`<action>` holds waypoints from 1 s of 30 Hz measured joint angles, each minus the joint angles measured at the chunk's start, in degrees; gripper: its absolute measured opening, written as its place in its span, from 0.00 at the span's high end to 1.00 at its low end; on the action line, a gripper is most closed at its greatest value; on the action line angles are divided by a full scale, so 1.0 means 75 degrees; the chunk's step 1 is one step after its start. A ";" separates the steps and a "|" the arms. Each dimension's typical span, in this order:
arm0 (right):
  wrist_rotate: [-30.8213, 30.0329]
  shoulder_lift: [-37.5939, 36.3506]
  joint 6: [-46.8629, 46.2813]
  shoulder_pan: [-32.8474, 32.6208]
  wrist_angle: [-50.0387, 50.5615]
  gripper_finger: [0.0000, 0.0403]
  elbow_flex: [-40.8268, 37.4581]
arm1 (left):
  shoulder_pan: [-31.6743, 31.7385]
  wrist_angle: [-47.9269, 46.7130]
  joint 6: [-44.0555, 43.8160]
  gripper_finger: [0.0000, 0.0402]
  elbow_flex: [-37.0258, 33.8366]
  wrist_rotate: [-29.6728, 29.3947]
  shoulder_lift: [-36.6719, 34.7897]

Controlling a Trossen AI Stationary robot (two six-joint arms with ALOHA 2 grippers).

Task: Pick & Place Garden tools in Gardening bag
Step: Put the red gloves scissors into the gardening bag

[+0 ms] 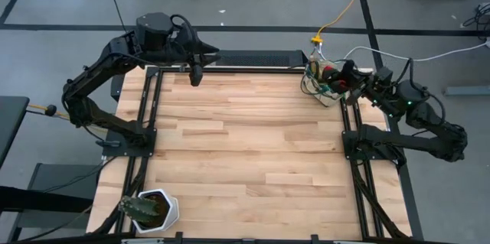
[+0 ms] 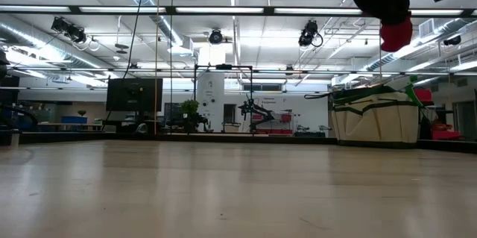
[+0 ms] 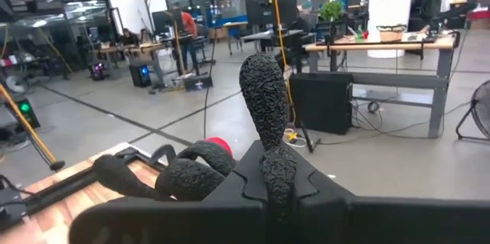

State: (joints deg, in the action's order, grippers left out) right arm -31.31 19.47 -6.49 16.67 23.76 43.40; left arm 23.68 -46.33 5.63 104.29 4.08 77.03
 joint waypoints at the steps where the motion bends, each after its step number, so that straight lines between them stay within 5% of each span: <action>1: -0.0023 -0.0045 -0.0061 0.0000 -0.0087 1.00 -0.0139 | 0.0000 0.0000 0.0000 0.71 0.0002 0.0000 0.0002; 11: -0.0172 -0.0138 -0.0202 0.0003 -0.1262 1.00 -0.1092 | 0.0000 0.0000 0.0002 0.71 0.0000 -0.0001 0.0003; 19: -0.0765 -0.0140 0.0135 0.0043 -0.1475 1.00 -0.1119 | 0.0000 0.0000 0.0006 0.71 0.0000 0.0000 0.0006; 30: -0.0459 -0.0101 0.0320 0.0567 -0.1598 1.00 -0.1119 | 0.0000 0.0023 0.0023 0.71 0.0000 0.0000 0.0006</action>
State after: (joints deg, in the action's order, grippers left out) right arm -34.75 18.72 -4.09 20.92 11.77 35.00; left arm 23.68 -46.15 5.80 104.29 4.08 77.08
